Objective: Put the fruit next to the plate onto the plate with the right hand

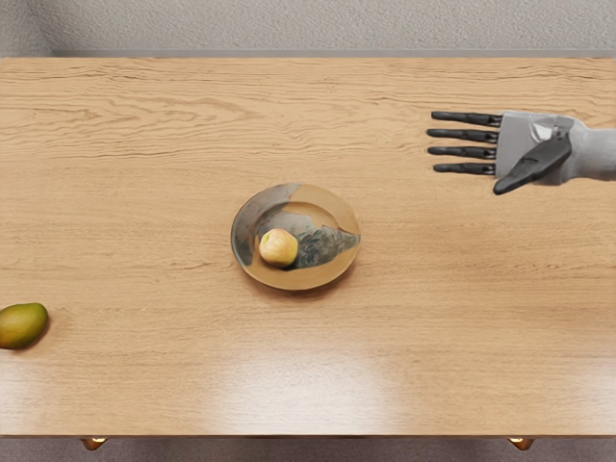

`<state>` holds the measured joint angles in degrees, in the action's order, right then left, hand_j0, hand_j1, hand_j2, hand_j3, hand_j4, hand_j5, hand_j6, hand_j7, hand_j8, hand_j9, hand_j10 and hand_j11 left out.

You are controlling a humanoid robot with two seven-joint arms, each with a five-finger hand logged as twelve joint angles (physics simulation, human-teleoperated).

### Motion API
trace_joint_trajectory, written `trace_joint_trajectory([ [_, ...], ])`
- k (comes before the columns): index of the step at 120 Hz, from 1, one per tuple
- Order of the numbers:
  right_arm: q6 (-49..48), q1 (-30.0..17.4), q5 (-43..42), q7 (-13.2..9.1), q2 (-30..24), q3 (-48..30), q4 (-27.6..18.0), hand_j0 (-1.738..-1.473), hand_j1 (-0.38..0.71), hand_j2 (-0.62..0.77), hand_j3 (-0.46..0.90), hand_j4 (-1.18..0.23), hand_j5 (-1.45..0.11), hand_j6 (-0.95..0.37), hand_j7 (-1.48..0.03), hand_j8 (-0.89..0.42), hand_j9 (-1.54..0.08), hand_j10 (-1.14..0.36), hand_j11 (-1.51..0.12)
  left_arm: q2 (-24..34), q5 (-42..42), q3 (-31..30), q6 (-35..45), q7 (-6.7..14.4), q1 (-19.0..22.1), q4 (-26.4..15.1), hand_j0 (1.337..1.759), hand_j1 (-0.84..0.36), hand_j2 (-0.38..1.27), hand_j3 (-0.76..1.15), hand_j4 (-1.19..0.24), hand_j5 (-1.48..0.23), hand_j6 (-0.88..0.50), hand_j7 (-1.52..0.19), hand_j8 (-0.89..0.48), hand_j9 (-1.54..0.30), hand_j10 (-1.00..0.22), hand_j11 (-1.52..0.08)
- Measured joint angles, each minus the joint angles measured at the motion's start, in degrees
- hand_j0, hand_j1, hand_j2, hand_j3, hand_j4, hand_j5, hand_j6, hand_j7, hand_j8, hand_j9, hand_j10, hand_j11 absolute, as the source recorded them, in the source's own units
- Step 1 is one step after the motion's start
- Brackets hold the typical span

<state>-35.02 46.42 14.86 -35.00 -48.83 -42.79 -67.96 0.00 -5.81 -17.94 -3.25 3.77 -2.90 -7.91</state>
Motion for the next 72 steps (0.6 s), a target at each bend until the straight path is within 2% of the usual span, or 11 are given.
trace_joint_trajectory([
  [24, 0.0, -0.9, 0.8, 0.0, -1.1, 0.4, 1.9, -1.658, -0.31, -0.01, 0.0, -0.03, -0.05, -0.03, -0.05, -0.03, -0.05, -0.03, -0.05, 0.0, 0.0, 0.0, 0.0, 0.0, 0.0, 0.0, 1.658, 0.06, 0.05, 0.0, -0.25, -0.32, -0.25, -0.32, -0.25, -0.32, -0.24, -0.32],
  [72, 0.0, -1.1, 1.0, 0.0, -1.7, 0.2, 2.4, -1.658, -0.31, -0.01, 0.0, -0.03, -0.04, -0.03, -0.05, -0.03, -0.04, -0.03, -0.04, 0.0, -0.1, 0.0, 0.0, 0.0, 0.2, 0.0, 1.658, 0.06, 0.05, 0.0, -0.24, -0.32, -0.24, -0.32, -0.24, -0.32, -0.24, -0.32],
])
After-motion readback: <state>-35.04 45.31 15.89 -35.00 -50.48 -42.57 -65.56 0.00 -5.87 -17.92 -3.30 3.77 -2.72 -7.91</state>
